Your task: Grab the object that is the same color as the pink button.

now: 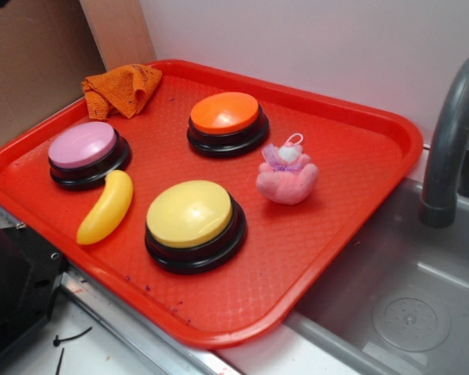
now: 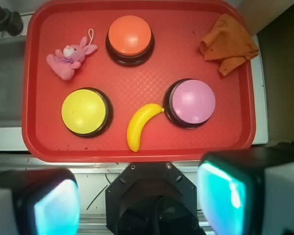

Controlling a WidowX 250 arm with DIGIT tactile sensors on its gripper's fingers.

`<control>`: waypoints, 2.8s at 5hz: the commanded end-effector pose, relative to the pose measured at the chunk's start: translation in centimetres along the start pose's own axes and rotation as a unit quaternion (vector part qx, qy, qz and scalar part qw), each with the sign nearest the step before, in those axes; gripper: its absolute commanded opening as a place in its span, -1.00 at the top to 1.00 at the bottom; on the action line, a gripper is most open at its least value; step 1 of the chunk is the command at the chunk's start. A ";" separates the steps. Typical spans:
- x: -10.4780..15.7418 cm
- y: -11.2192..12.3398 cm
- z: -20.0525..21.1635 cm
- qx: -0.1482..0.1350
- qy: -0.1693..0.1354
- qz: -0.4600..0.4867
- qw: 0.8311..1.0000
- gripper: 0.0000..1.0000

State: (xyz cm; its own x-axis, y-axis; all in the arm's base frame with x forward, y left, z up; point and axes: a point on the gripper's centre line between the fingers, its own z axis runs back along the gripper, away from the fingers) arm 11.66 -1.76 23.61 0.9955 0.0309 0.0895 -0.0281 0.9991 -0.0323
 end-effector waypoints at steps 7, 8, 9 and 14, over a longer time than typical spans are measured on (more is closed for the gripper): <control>10.8 -6.9 -12.7 -0.110 -0.121 0.401 0.901 -1.00; 12.8 -8.0 -14.9 -0.093 -0.136 0.384 0.908 -1.00; 14.3 -9.1 -16.7 -0.082 -0.143 0.360 0.918 -1.00; 15.6 -10.4 -20.6 -0.065 -0.084 0.289 0.951 1.00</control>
State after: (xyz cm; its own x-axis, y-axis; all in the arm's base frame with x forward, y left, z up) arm 27.60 -12.14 3.09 0.8007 0.5808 0.1468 -0.5535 0.8110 -0.1895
